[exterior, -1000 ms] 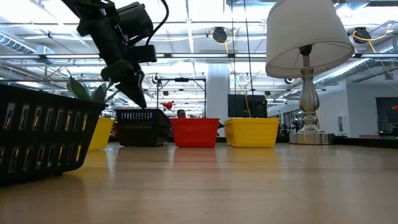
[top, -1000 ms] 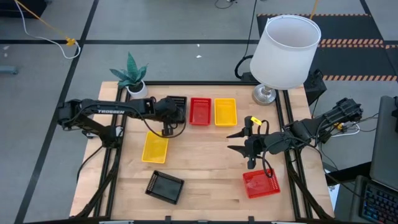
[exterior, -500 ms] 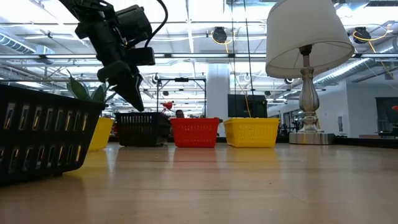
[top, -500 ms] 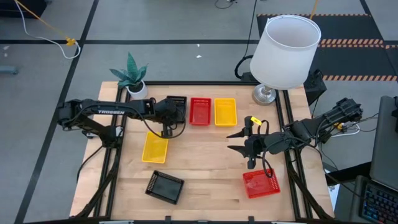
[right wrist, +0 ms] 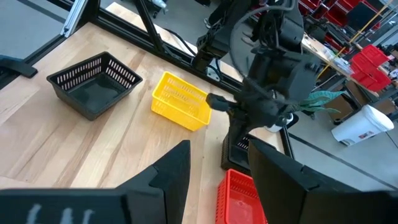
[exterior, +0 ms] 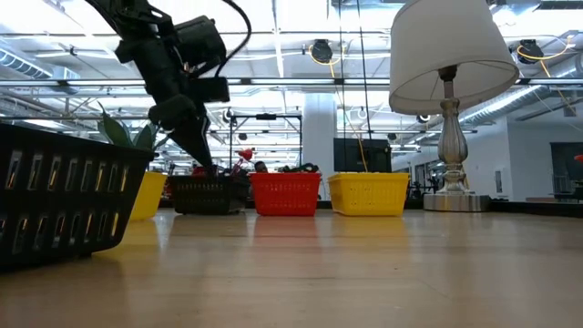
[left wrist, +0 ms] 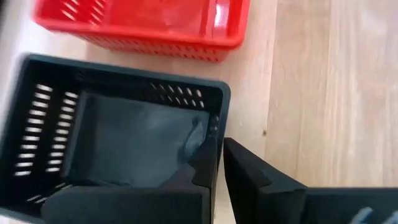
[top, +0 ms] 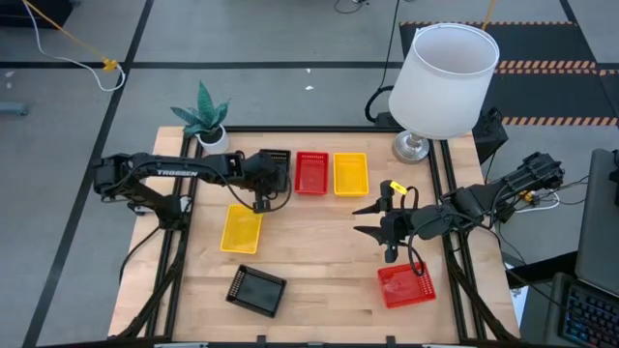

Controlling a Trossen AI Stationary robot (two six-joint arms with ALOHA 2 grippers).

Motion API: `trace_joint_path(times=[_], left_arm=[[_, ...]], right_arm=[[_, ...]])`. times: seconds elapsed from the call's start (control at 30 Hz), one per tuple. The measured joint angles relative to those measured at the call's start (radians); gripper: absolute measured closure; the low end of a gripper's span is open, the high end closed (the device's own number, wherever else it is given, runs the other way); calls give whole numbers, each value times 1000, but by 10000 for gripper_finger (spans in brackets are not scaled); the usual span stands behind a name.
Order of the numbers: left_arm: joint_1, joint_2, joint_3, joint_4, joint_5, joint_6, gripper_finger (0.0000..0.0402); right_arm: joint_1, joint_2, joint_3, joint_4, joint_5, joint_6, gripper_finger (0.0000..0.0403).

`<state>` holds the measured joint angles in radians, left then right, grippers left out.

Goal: Stack baskets by color
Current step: Stack the middle right black bin on the top left black bin, then stack the left yellow bin on the stacked yellow bins

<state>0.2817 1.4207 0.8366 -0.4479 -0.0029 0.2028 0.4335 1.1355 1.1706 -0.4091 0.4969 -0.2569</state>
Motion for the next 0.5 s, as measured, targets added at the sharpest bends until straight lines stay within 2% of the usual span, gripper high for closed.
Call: trace_joint_path(times=[0.2, 0.5], left_arm=[[0, -2, 0, -7, 3, 25, 369], [-26, -86, 1, -23, 4, -6, 369]], right_arm=[[0, 0, 0, 0, 0, 0, 248], [0, 0, 0, 0, 0, -11, 248]])
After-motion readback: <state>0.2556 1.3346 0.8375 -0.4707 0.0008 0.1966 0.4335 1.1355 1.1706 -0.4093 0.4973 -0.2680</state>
